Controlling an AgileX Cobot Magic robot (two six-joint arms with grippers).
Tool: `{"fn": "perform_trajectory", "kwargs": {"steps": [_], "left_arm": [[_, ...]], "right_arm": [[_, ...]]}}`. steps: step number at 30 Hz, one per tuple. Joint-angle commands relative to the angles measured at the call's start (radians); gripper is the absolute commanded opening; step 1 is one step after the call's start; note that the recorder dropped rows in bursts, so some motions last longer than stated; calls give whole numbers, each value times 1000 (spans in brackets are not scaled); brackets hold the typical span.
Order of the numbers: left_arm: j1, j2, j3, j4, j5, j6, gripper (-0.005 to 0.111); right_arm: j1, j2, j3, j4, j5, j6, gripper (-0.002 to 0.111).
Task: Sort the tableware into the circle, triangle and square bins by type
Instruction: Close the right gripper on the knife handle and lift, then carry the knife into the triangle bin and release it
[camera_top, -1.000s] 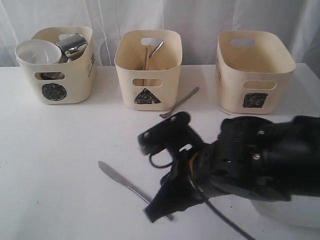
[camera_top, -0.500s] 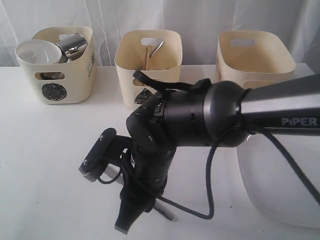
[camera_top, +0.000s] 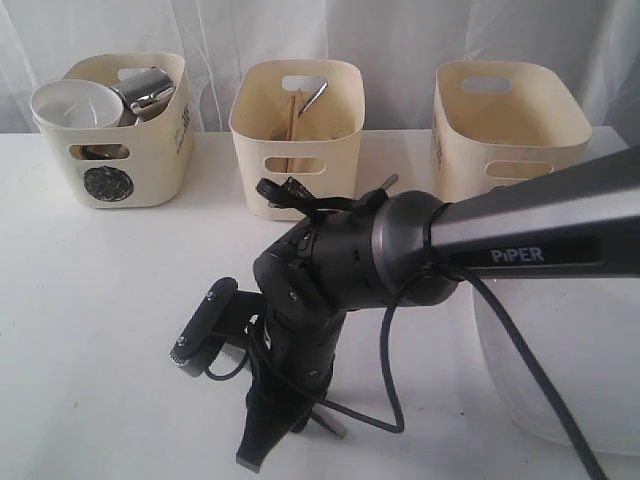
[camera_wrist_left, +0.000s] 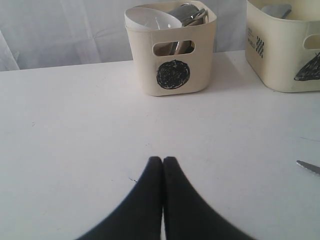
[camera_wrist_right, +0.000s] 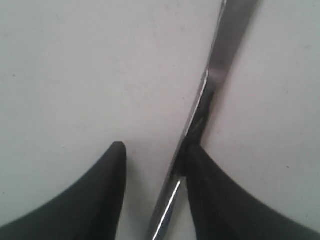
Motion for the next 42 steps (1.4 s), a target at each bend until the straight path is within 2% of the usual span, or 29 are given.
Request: {"fn": "perform_trajectory", "kwargs": {"steps": [1, 13, 20, 22, 26, 27, 28, 34, 42], "left_arm": [[-4, -4, 4, -13, 0, 1, 2], [-4, -4, 4, -13, 0, 1, 2], [-4, -4, 4, -13, 0, 1, 2], [-4, -4, 4, -13, 0, 1, 2], [-4, -4, 4, -13, 0, 1, 2], [-4, -4, 4, -13, 0, 1, 2], [-4, -4, 4, -13, 0, 1, 2], [-4, -4, 4, -13, 0, 1, 2], [-4, -4, 4, -13, 0, 1, 2]], "right_arm": [[-16, 3, -3, -1, -20, -11, 38], [-32, 37, -5, 23, -21, -38, 42], [-51, 76, -5, 125, -40, -111, 42], [-61, 76, -5, 129, -32, -111, 38], [-60, 90, -5, 129, -27, -74, 12], [-61, 95, -5, 129, -44, -33, 3], [-61, 95, -5, 129, -54, -16, 0], [-61, -5, 46, 128, -171, 104, 0], [-133, -281, 273, 136, -453, 224, 0]]}}
